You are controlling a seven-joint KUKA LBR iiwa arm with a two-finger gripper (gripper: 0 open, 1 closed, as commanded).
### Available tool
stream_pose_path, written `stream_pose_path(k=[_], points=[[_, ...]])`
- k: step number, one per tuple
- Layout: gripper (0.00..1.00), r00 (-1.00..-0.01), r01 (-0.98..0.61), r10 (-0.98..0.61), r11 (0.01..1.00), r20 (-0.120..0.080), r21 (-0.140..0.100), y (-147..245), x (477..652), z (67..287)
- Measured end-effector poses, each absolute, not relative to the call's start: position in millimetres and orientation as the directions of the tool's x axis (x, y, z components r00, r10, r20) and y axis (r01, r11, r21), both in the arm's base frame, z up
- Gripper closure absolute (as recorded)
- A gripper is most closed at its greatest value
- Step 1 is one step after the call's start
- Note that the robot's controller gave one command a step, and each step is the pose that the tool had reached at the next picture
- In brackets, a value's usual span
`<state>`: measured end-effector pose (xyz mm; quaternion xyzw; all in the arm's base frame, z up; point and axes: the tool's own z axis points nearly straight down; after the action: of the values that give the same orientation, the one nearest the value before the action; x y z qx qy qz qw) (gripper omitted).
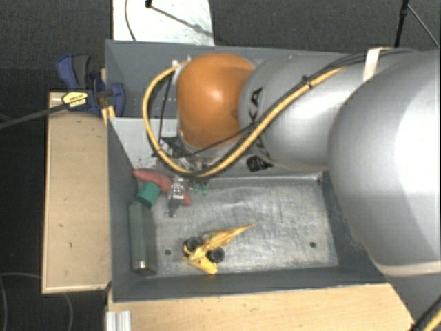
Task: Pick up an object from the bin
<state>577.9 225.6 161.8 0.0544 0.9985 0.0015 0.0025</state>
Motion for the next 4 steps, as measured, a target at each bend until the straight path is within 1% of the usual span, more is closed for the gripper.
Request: stream_pose_path(k=[1, 2, 3, 4], points=[[0.0, -0.998, 0.066, 0.066, 0.998, -0.001, 0.001, 189.9, 589.7, 67.4], [0.0, -0.986, 0.169, 0.169, 0.986, -0.003, 0.003, 210.2, 591.4, 70.8], [0.0, -0.994, 0.112, 0.112, 0.994, -0.004, 0.002, 199.3, 591.5, 70.2], [1.0, -0.984, 0.176, 0.176, 0.984, -0.019, 0.003, 206.5, 596.8, 73.9]])
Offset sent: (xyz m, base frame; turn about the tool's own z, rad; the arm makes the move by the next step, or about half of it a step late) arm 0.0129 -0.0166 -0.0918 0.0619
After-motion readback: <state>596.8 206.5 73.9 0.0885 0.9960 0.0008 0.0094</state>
